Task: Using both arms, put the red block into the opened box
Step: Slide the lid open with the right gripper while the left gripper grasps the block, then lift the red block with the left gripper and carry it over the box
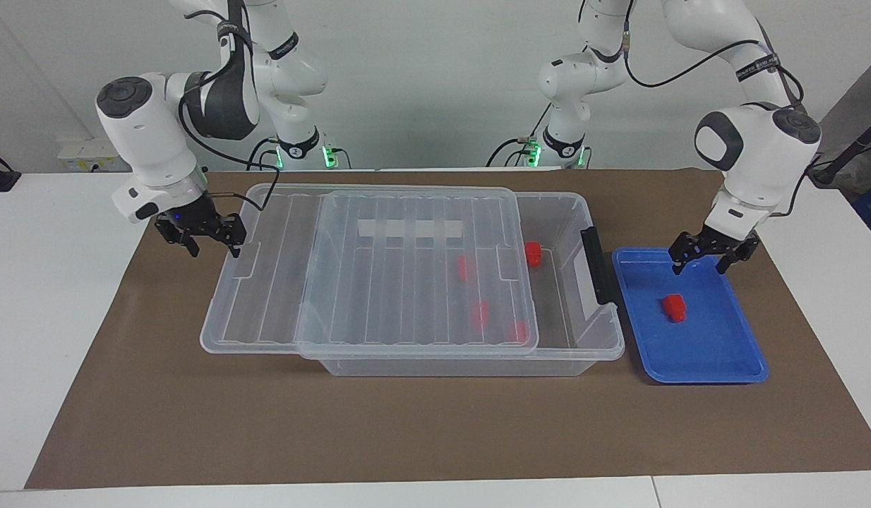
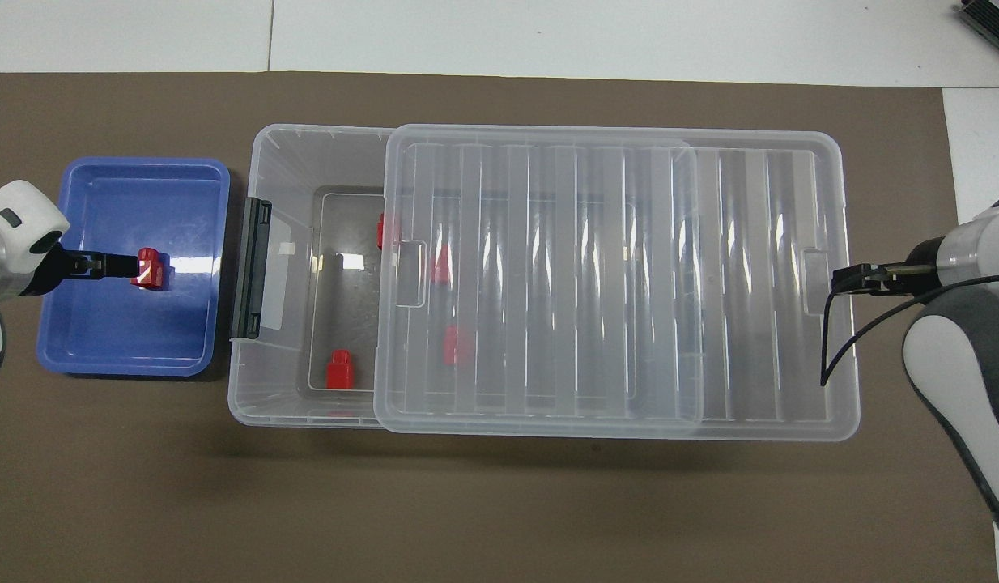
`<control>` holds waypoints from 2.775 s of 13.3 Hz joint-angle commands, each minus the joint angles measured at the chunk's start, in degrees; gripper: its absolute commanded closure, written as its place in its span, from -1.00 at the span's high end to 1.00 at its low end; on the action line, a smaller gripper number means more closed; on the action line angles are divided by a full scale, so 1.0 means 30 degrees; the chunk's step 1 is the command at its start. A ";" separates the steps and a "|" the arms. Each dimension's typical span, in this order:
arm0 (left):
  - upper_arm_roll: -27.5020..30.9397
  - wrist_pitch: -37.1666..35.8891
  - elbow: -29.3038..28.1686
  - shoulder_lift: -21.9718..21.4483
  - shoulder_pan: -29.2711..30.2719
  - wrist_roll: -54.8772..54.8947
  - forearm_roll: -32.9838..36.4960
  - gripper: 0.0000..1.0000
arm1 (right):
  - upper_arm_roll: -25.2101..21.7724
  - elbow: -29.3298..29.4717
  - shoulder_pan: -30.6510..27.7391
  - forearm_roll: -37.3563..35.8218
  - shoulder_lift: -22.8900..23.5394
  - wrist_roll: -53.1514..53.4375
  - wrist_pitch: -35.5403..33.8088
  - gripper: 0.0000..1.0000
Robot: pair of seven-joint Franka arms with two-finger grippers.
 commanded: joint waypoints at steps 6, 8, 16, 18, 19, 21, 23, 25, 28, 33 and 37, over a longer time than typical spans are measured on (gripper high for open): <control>0.0080 0.3802 -0.0067 0.3272 -0.0472 -0.0005 0.0207 0.98 | 0.0036 -0.0262 -0.1402 -0.0275 -0.0291 -0.2303 0.0451 0.64; 0.0051 0.4008 -0.0067 0.3626 -0.0356 0.0025 0.0207 0.98 | 0.0035 -0.0262 -0.1667 -0.0275 -0.0291 -0.2745 0.0481 0.64; 0.0080 0.3247 -0.0301 0.3480 -0.0209 0.0230 0.0207 -0.25 | 0.0006 -0.0086 -0.2488 -0.0333 -0.0233 -0.2775 0.0276 0.65; 0.0080 0.3188 -0.0214 0.3480 -0.0238 0.0259 0.0207 -0.80 | 0.0064 0.0350 -0.2459 -0.0333 -0.0088 -0.2659 0.0042 0.69; 0.0080 0.2782 -0.0010 0.3480 -0.0384 0.0259 0.0207 -0.87 | 0.0065 0.0701 -0.2343 -0.0333 -0.0028 -0.2571 -0.0307 0.79; 0.0022 0.0566 0.1680 0.3510 -0.0560 0.0055 0.0207 -0.90 | 0.0152 0.1317 -0.2050 -0.0333 -0.0115 -0.2047 -0.1040 0.90; 0.0022 -0.3849 0.4722 0.3393 -0.0998 -0.0411 0.0032 -0.90 | 0.0211 0.1961 -0.1379 -0.0304 -0.0291 -0.0615 -0.1858 1.00; -0.0212 -0.7546 0.7595 0.3305 -0.1204 -0.2251 -0.0056 -0.90 | 0.0211 0.3451 -0.0704 -0.0333 -0.0262 0.0937 -0.3786 1.00; -0.0913 -1.0370 0.9976 0.2809 -0.2227 -0.5702 -0.0318 -0.90 | 0.0240 0.5152 0.0264 -0.0304 -0.0262 0.2992 -0.5694 1.00; -0.2496 -1.1988 1.1681 0.2545 -0.4278 -1.3090 -0.0614 -0.86 | 0.0240 0.8844 0.0469 -0.0302 0.0234 0.3494 -0.9241 1.00; -0.2498 -1.0937 1.0690 0.1959 -0.6416 -1.4739 -0.0292 -0.85 | 0.0240 0.9230 0.0647 -0.0245 0.0529 0.3670 -0.9744 1.00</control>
